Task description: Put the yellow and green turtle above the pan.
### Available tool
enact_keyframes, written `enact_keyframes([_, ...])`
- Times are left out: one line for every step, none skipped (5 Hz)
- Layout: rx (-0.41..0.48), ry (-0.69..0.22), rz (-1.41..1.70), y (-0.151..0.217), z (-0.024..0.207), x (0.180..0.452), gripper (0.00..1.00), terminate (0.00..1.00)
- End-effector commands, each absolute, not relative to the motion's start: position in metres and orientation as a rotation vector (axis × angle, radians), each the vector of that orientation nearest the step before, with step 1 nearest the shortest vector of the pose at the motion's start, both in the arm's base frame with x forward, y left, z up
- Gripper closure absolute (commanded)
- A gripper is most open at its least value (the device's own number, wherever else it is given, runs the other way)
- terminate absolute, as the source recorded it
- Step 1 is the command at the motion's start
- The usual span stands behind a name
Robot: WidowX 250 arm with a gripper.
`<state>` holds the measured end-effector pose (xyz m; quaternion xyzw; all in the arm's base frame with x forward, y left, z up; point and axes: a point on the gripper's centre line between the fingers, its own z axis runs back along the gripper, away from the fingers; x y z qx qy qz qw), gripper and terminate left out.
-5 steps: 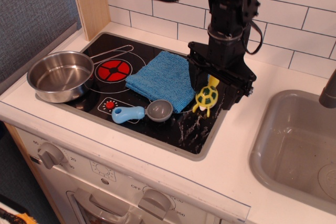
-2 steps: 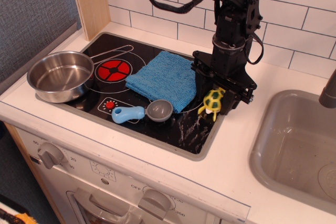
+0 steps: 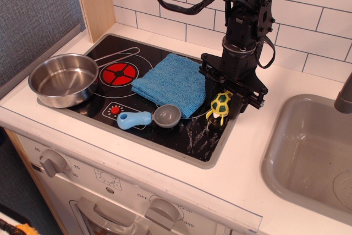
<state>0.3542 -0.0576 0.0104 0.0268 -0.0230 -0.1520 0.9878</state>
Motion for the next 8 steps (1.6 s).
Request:
enact_keyframes([0.052, -0.13, -0.342, -0.061, 0.048, 0.365, 1.0, 0.0])
enact_keyframes([0.046, -0.183, -0.328, -0.053, 0.07, 0.371, 1.0, 0.0])
enact_keyframes([0.054, -0.207, -0.303, -0.036, 0.085, 0.375, 1.0, 0.0])
enact_keyframes([0.05, -0.199, -0.267, -0.003, 0.094, 0.377, 1.0, 0.0])
enact_keyframes([0.021, -0.205, -0.222, 0.042, 0.103, 0.376, 1.0, 0.0])
enact_keyframes([0.014, -0.197, -0.176, 0.083, 0.101, 0.376, 1.0, 0.0])
enact_keyframes([0.024, -0.171, -0.115, 0.124, 0.094, 0.368, 1.0, 0.0])
enact_keyframes([0.026, -0.169, -0.061, 0.153, 0.086, 0.364, 1.0, 0.0])
